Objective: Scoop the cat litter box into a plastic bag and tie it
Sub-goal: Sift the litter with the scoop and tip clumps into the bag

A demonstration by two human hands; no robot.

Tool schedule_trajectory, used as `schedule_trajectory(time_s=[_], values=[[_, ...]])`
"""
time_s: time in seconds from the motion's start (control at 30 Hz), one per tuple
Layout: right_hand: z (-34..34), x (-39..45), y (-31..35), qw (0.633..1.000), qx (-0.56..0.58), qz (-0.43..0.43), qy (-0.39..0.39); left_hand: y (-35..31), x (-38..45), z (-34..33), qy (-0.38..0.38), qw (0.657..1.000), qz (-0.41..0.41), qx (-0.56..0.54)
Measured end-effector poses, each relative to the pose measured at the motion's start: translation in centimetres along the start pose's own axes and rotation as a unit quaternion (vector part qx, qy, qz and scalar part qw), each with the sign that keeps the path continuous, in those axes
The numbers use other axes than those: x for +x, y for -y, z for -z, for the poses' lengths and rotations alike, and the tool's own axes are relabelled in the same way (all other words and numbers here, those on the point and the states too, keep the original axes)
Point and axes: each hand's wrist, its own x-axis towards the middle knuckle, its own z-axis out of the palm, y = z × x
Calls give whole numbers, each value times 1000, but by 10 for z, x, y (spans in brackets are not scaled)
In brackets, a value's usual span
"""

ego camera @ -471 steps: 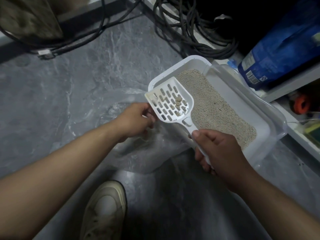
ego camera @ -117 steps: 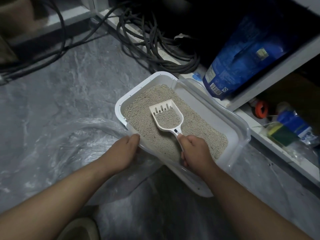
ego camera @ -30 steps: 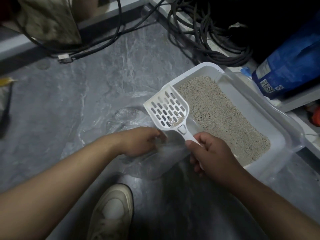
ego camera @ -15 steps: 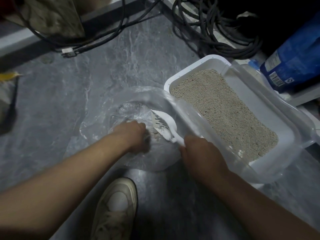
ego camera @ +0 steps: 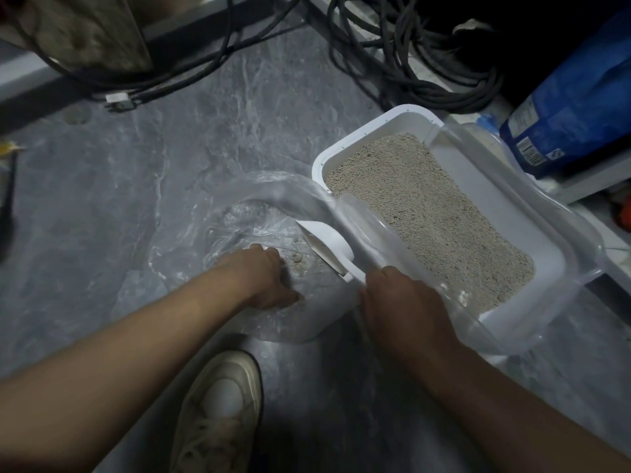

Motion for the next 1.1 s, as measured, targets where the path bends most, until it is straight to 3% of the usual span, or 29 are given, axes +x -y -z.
schedule_trajectory(time_s=[0.23,0.43,0.57,0.67,0.73,0.83,0.97,1.1], values=[[7,-9,-5,994,88,9,-67,-3,4,8,-73,997,-10,5],[30,-29,-17,969,179,29,-166,-19,5,22,-154,975,-62,-148],[56,-42,-41,959,188,-1,-211,-39,0,30,-162,930,-103,-314],[74,-44,-71,957,177,-58,-224,-53,-1,31,-119,872,-111,-461],[81,-43,-99,967,133,-108,-189,-62,0,30,-96,854,-108,-500],[82,-40,-142,978,48,-179,-96,-75,0,29,-91,867,-107,-477],[80,-32,-173,976,-75,-205,-28,-84,3,27,-69,881,-84,-460],[80,-14,-177,960,-200,-193,45,-91,8,30,-54,856,-73,-508]])
